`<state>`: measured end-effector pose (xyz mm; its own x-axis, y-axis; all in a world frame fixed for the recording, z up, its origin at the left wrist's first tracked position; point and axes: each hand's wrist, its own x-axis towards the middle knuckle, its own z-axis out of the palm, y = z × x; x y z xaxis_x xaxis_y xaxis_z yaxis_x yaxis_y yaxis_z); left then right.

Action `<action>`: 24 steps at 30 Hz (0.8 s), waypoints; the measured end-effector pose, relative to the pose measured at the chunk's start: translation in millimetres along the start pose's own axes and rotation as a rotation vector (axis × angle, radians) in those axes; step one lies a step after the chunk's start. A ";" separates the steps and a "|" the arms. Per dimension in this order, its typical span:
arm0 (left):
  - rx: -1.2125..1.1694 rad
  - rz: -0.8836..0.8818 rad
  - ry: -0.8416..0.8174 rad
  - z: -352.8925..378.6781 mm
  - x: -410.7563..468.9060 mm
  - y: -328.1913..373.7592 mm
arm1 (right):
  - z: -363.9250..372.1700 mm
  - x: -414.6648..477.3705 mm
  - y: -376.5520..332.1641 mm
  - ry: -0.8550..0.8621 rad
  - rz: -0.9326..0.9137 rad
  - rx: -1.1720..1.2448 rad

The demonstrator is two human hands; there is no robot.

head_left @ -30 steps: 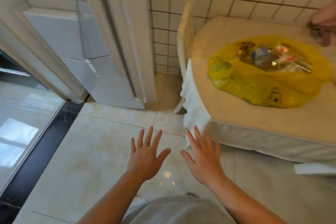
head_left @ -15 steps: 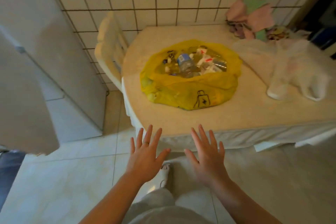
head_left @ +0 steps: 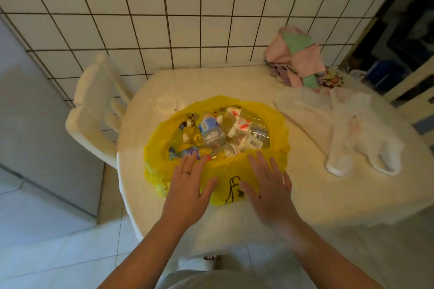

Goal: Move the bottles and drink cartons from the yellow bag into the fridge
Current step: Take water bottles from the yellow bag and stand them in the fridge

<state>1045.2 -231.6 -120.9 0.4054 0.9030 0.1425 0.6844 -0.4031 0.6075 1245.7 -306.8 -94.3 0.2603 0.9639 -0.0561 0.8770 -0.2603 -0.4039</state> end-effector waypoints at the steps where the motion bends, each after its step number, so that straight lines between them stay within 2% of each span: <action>1: -0.015 -0.015 0.005 -0.1 12.7 1.3 | -4.3 13.2 1.0 0.000 -0.009 -0.004; 7: -0.200 -0.186 -0.023 9.5 82.1 0.1 | -24.9 83.9 5.5 -0.063 -0.037 -0.088; 11: -0.278 -0.354 -0.055 18.8 128.2 -3.1 | -28.1 120.9 13.7 -0.109 -0.120 -0.179; 15: -0.376 -0.494 -0.017 25.2 164.1 2.7 | -25.4 151.4 24.3 -0.178 -0.214 -0.304; 20: -0.278 -0.643 -0.027 36.4 197.6 1.5 | -22.5 177.1 32.5 -0.252 -0.338 -0.405; 24: -0.321 -0.769 -0.037 45.6 217.0 -3.6 | -11.7 184.6 31.0 -0.240 -0.337 -0.433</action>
<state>1158.3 -40.9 -127.8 -0.0807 0.9015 -0.4252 0.5744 0.3907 0.7193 1325.7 -137.6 -106.5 -0.1154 0.9698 -0.2151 0.9933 0.1118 -0.0289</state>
